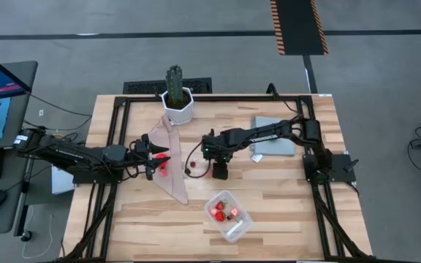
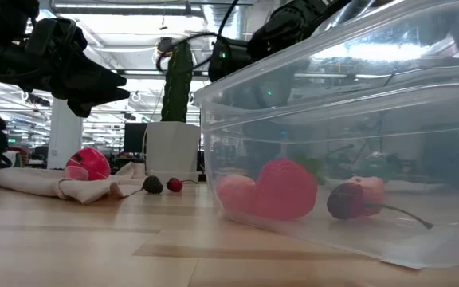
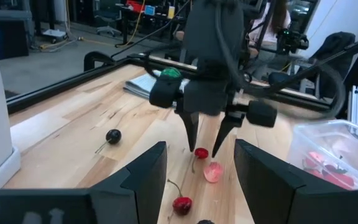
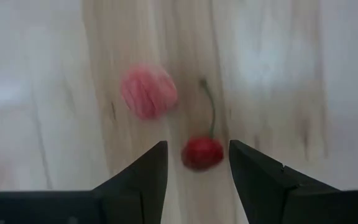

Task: Pick and placing Produce into tupperware
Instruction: Put the right red cherry into the transparent bin

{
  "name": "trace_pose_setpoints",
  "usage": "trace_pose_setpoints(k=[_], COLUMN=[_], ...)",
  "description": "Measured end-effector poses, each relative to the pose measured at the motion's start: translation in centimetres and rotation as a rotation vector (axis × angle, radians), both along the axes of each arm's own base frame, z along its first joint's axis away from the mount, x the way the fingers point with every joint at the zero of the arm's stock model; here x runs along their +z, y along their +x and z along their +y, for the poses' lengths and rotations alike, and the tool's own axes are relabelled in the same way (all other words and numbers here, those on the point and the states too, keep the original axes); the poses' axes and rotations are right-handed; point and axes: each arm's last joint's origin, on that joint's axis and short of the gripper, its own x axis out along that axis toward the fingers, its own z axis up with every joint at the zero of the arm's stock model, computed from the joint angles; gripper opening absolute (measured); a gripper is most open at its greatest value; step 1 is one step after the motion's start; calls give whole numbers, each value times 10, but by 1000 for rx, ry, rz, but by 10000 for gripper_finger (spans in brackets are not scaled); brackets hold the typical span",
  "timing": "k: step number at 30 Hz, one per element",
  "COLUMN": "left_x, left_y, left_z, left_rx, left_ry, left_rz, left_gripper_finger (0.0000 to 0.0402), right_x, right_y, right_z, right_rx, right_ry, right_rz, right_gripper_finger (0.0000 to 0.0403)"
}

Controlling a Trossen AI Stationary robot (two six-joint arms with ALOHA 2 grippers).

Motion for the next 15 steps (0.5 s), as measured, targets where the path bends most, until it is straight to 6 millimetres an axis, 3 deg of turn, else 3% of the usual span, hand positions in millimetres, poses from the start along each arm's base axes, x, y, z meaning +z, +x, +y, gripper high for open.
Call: trace_pose_setpoints(k=[7,15], left_x=[0,0], left_y=[0,0], left_z=[0,0], left_rx=[0,0], left_ry=[0,0], left_rz=[0,0], left_gripper_finger=[178,178], right_x=[-3,-2], right_y=[1,2], right_z=[0,0], right_rx=[1,-1], right_ry=[1,0], right_rz=[-1,-10], right_gripper_finger=[177,112])
